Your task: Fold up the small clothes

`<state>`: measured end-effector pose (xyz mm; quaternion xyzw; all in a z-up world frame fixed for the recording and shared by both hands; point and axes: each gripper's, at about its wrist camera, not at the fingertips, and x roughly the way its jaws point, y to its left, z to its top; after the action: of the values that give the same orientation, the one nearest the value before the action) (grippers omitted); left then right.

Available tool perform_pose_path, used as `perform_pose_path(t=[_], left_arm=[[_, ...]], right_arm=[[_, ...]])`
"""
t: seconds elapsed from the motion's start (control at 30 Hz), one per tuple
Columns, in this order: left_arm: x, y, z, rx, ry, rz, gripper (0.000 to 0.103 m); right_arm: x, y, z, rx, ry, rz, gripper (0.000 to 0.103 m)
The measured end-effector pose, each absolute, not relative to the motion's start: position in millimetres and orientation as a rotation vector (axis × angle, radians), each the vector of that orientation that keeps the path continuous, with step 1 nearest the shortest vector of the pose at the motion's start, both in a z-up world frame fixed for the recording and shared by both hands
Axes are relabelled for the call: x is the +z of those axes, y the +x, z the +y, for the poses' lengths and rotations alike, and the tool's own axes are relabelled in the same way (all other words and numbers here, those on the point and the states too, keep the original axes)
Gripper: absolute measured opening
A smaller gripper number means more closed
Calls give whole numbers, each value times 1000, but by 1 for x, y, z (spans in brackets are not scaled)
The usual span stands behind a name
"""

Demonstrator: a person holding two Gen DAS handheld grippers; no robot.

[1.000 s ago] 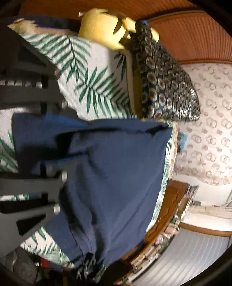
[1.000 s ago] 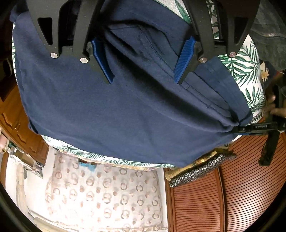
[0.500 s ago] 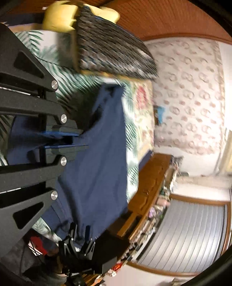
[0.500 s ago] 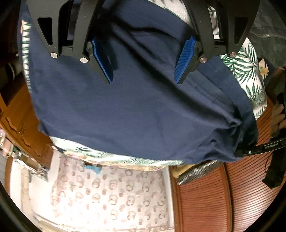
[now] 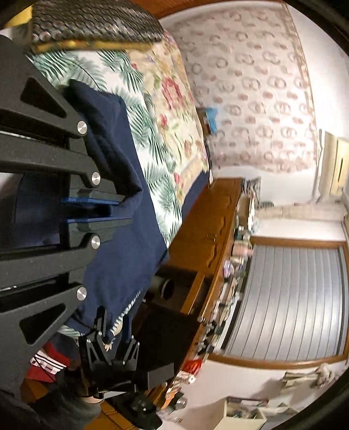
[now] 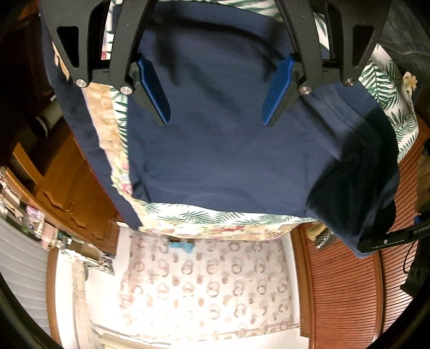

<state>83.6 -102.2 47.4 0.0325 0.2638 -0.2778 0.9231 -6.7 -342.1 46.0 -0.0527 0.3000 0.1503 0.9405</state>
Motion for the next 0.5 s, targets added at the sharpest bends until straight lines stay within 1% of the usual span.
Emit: perform_pose_path(t=[0.5], left_arm=[[73,87,-175,-723,103,528,8]], right_arm=[[52,-25,-339,255,-86,578,72]])
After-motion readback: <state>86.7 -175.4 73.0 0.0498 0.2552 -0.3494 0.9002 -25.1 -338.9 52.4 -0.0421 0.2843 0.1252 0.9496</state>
